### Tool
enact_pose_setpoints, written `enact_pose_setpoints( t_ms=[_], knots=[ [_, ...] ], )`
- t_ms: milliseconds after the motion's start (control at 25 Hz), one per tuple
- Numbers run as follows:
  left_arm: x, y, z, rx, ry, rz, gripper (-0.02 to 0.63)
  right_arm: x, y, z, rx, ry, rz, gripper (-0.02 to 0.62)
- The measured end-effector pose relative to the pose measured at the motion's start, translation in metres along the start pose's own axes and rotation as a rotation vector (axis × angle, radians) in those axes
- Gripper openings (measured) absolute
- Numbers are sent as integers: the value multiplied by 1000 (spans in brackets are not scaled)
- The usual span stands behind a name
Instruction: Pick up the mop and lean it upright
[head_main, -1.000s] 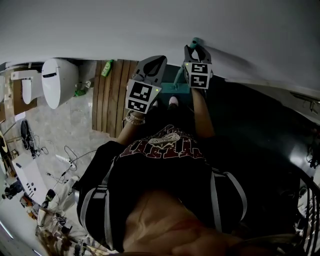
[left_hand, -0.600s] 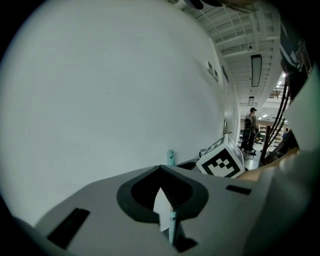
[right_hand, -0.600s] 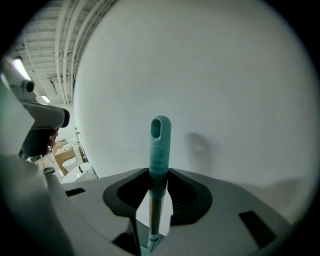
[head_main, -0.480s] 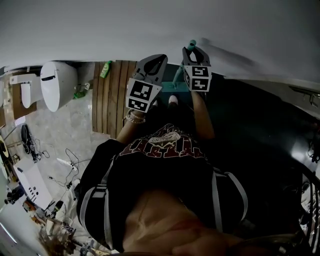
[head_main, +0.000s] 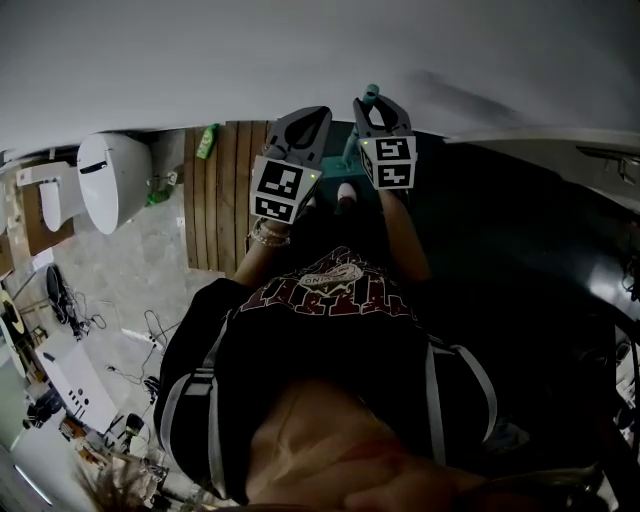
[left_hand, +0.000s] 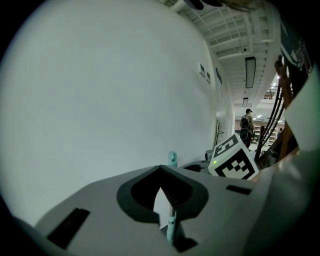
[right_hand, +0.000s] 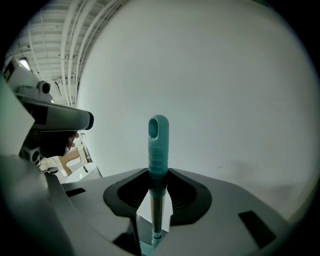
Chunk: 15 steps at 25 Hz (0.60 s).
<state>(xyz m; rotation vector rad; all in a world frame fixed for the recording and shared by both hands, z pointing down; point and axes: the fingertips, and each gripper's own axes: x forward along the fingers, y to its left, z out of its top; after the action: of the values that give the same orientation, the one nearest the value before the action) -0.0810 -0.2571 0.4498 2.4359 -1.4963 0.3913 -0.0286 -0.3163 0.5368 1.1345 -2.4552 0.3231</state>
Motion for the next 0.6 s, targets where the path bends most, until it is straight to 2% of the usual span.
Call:
enact_pose_setpoints(
  t_ms=[600],
  knots=[
    [-22, -34, -12, 9, -14, -82, 40, -64, 34, -25, -4, 5, -12, 123]
  ],
)
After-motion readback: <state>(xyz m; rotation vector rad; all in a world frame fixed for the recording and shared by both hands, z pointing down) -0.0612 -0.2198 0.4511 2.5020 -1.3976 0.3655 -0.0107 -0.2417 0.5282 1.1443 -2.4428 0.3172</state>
